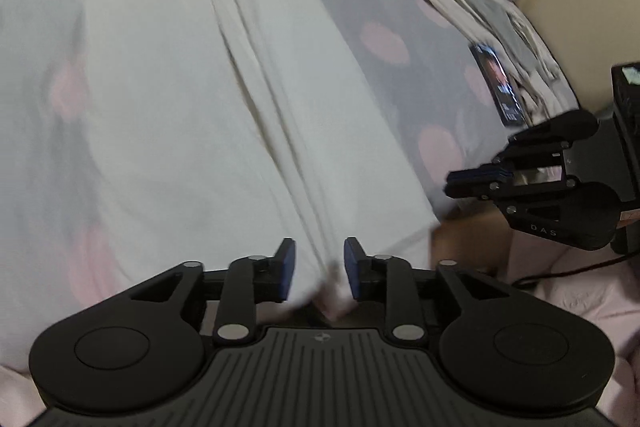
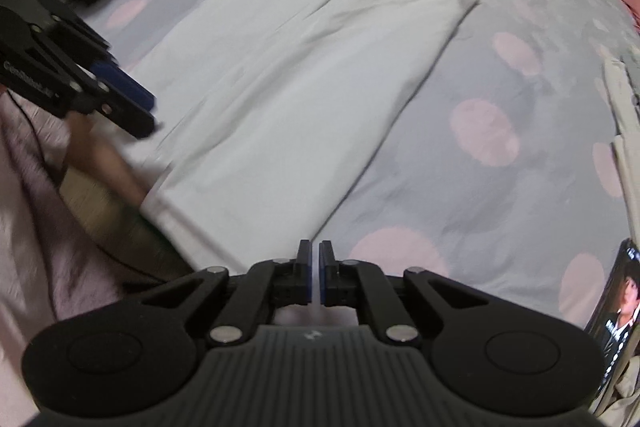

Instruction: Fold clothes

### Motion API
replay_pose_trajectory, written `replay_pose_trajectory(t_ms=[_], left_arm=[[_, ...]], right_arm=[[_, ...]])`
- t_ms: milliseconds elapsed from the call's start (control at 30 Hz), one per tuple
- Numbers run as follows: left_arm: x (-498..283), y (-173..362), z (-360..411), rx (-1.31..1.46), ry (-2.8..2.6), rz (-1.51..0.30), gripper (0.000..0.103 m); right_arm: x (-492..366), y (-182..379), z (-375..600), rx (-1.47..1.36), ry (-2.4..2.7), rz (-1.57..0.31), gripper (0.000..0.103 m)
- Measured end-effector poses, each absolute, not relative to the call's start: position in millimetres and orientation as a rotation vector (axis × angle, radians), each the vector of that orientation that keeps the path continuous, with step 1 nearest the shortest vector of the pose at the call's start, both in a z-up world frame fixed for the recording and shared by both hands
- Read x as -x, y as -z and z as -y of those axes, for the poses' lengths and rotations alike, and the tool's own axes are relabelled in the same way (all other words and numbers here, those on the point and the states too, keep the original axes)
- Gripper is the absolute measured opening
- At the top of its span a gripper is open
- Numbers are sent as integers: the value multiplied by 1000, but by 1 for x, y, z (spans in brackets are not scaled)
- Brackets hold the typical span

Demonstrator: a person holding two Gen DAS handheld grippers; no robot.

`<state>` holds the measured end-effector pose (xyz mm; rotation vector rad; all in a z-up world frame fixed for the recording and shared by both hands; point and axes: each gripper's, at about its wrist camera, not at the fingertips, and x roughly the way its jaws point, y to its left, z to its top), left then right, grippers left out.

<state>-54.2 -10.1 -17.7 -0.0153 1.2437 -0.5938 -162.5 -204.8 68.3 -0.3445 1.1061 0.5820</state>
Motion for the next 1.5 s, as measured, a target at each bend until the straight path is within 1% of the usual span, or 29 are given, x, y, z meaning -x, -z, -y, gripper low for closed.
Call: replay_pose_trajectory(t_ms=[133,333,400,433,467,500,600,867,900,967,1033,1100,1233,1300,1367,1500], left_arm=[[21,3,-5,-7,521,-1205,29],[-41,-6,-27,14,450,-1191,30],[-64,-6,-31,10,426,-1186,30],[-75,-5,-32,8,414,-1185,30],[-85,-4,-34,6,401,-1185,30],[-96,-3,-35,2,394,-1185,30],[-126,0,-39,-8,385,-1158,30],[-205,18,-59,54,323,-1175,30],[-212,21,-60,54,328,-1173,30],[-226,25,-63,58,332,-1169,30],[-236,30,-65,77,335,-1175,30],[-244,34,-66,96,349,-1186,30],[-250,44,-68,106,368,-1206,30],[-253,50,-71,119,373,-1215,30],[-254,55,-74,135,380,-1220,30],[-256,58,-72,120,387,-1226,30]], right_arm=[[134,-76,208,323,-562,-1099,6],[70,-92,219,227,-507,-1119,6],[42,-95,222,188,-482,-1129,7],[28,-97,223,170,-470,-1134,10],[13,-99,224,151,-457,-1136,17],[-3,-101,225,134,-444,-1137,18],[-52,-105,225,90,-419,-1128,18],[-189,-99,221,-30,-356,-1069,18],[-204,-97,220,-53,-348,-1059,21],[-235,-93,220,-98,-334,-1038,32],[-264,-89,220,-147,-317,-1024,35],[-289,-82,220,-205,-295,-1022,35],[-328,-64,213,-234,-281,-1045,39],[-342,-54,208,-238,-284,-1071,39],[-354,-43,203,-240,-299,-1108,4],[-367,-40,178,-71,-252,-1057,4]])
